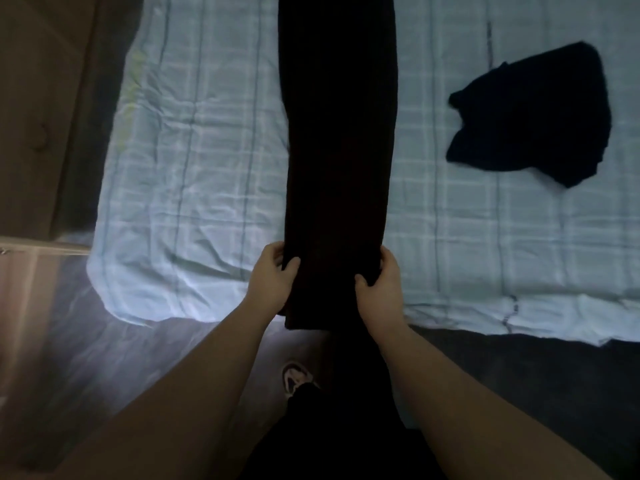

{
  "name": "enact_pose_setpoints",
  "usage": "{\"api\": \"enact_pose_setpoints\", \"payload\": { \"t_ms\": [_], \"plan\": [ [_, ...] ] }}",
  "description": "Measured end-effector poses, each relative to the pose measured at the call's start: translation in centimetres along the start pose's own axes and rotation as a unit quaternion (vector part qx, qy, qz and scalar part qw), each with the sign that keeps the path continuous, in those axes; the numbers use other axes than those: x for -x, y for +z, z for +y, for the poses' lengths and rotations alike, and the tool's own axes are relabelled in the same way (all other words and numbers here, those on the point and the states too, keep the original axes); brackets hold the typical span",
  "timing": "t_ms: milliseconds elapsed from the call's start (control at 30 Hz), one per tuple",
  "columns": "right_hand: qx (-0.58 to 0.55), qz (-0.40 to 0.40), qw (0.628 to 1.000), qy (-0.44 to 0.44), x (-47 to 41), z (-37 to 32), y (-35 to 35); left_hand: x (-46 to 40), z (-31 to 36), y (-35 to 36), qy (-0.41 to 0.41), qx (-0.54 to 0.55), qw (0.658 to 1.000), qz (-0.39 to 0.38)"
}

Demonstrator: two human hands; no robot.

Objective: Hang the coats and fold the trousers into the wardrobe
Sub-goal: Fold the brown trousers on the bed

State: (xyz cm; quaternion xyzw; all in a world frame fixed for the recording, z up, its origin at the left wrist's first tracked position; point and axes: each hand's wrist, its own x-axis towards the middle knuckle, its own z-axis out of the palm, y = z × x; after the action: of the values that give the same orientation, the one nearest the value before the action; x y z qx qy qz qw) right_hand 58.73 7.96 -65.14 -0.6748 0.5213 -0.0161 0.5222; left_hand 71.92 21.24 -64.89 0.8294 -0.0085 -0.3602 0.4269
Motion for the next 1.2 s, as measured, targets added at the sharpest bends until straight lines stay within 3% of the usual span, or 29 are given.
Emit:
{"api": "enact_pose_setpoints", "payload": {
  "t_ms": [333,433,600,667,767,900,1033,1200],
  "plan": [
    [-0.017,-0.053,0.991,0.124,1.3,0.1,-2.0,3.9,-1.1,-0.9,-0.016,-0.080,0.995,-0.061],
    [-0.091,-0.095,0.979,0.155,1.5,0.3,-2.1,4.3,-0.1,-0.8,-0.017,-0.106,0.993,-0.043],
    [-0.317,-0.159,0.927,0.122,2.8,1.2,-3.5,5.4,0.7,-1.0,-0.099,0.164,0.978,-0.080],
    [-0.345,-0.189,0.910,0.131,3.1,2.0,-3.9,5.9,-0.5,-1.1,-0.093,0.187,0.974,-0.083],
    [-0.251,-0.202,0.933,0.161,3.5,4.2,-3.3,6.4,-2.8,-0.8,-0.071,0.041,0.995,-0.055],
    [-0.070,-0.133,0.977,0.149,3.2,5.0,-2.3,5.6,-4.2,0.4,-0.074,-0.060,0.995,-0.036],
    [-0.025,-0.114,0.982,0.148,3.6,3.5,-1.9,6.2,-4.2,0.6,-0.065,-0.058,0.996,-0.018],
    [-0.012,-0.149,0.978,0.147,6.5,3.5,-4.0,9.1,-4.8,-1.1,-0.056,-0.010,0.997,-0.060]
  ]
}}
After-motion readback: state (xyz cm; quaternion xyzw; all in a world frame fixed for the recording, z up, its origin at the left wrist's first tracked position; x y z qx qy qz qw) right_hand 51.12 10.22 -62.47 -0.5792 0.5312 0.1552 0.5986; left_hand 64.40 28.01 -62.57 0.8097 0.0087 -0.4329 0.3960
